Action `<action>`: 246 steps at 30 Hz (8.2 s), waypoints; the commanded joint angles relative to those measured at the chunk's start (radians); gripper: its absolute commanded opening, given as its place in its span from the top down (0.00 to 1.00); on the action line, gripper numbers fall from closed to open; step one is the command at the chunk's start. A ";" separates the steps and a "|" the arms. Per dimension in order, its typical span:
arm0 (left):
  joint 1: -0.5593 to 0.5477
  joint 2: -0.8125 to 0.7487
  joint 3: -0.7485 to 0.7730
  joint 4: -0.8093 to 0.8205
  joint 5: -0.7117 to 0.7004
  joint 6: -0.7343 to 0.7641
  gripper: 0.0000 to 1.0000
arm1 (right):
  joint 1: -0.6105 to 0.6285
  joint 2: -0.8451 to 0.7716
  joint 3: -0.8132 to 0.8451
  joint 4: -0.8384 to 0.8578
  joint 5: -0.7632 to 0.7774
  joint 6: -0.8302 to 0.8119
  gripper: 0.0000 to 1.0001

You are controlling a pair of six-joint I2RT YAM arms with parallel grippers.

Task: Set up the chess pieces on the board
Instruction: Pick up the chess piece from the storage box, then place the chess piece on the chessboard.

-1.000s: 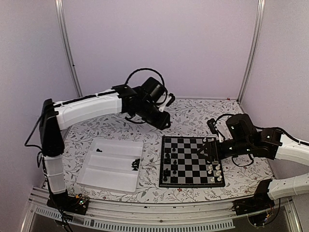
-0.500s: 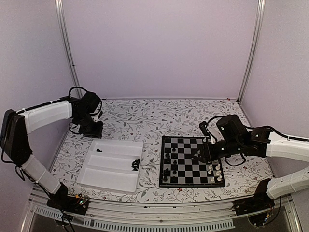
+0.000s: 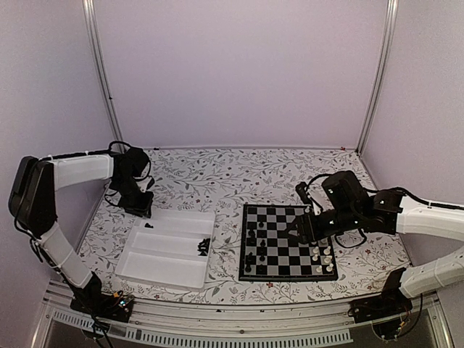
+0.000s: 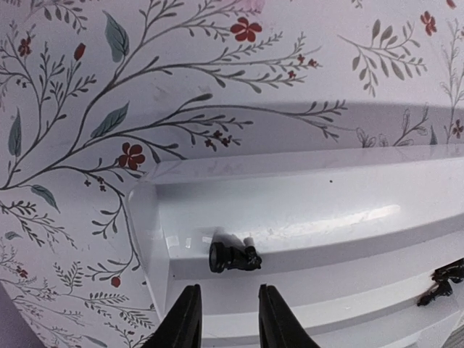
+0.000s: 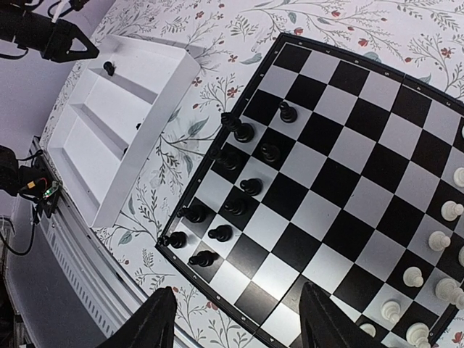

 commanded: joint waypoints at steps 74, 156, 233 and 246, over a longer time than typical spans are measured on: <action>-0.008 -0.077 -0.084 0.163 0.528 -0.231 0.93 | 0.092 0.996 0.793 0.453 -0.429 0.259 0.43; -0.217 -0.154 0.236 0.162 0.227 -0.066 0.64 | -0.082 1.008 1.098 -0.696 0.269 -0.439 1.00; -0.244 -0.195 0.137 0.144 0.291 -0.151 0.64 | -0.083 1.214 1.327 -0.730 -0.018 -0.415 0.79; -0.245 -0.209 0.146 0.122 0.252 -0.140 0.64 | -0.083 1.185 1.347 -0.722 0.004 -0.395 0.79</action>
